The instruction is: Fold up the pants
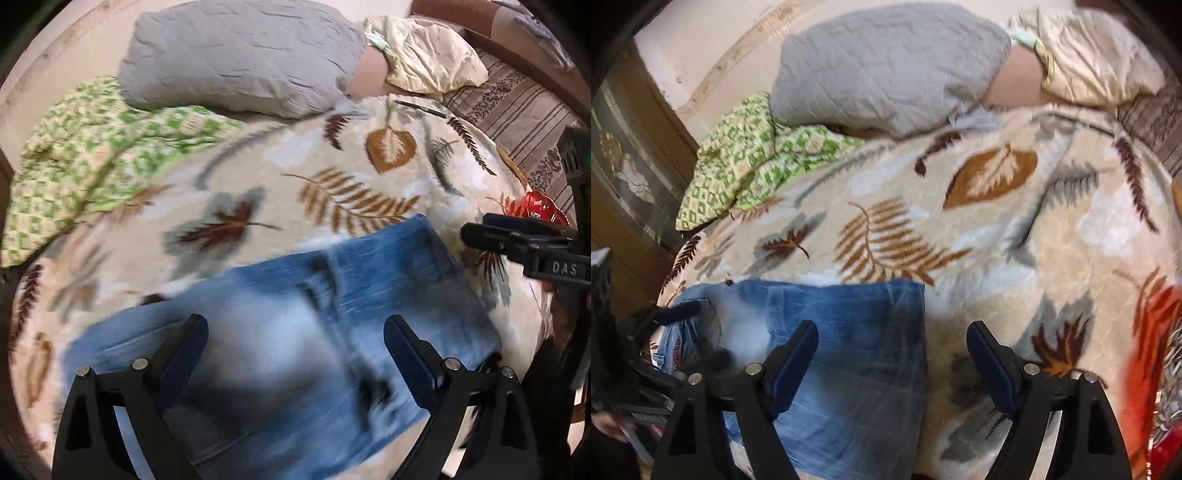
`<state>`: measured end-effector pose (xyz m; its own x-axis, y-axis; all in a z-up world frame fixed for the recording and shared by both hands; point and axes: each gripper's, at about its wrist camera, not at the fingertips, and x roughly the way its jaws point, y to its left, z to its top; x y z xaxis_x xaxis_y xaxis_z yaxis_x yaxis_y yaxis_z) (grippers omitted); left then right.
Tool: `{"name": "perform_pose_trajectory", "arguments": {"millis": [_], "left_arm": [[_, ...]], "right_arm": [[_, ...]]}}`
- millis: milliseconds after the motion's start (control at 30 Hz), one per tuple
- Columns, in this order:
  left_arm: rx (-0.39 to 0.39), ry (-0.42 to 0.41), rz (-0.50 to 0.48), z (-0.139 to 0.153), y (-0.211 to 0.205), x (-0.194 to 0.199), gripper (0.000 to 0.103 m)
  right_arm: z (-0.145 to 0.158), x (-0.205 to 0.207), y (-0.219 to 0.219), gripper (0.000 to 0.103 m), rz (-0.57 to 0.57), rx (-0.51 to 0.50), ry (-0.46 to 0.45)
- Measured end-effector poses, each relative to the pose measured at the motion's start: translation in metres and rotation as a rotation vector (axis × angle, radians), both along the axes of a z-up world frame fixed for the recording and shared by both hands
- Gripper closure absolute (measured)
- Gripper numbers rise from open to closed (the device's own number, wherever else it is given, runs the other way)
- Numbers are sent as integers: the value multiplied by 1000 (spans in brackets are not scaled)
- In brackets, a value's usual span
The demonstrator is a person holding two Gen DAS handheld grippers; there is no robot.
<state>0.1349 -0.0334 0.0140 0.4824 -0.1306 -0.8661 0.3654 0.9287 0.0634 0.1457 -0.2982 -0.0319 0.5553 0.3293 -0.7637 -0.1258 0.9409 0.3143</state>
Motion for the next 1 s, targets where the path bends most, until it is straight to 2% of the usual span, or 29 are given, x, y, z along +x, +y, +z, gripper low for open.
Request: {"name": "perform_pose_trajectory", "arguments": {"millis": [67,233,333,433,533,733,900,1000], "left_arm": [[27,-6,14,18,23,-5,7],[166,-35,64,67,97,-35,7],[199,-36,90,86,129,-59,7],[166,-22,122,86,154,-82,3],[86,9,151,58,161,-94,3],[-104,66,106,-7,109,-100,3],[-92,-22,-23,-28,36,-95,3],[-97,-19,-102,-39,4,-91,3]], "right_arm": [[8,-3,4,18,9,-2,-16],[24,-11,25,18,65,12,-68],[28,-17,42,18,95,0,-90],[26,-22,52,18,125,6,-92],[17,-29,54,18,131,0,-75],[1,-40,25,18,117,-36,-24],[-4,-35,-9,18,83,-23,13],[-7,-32,-22,18,80,-10,32]]}}
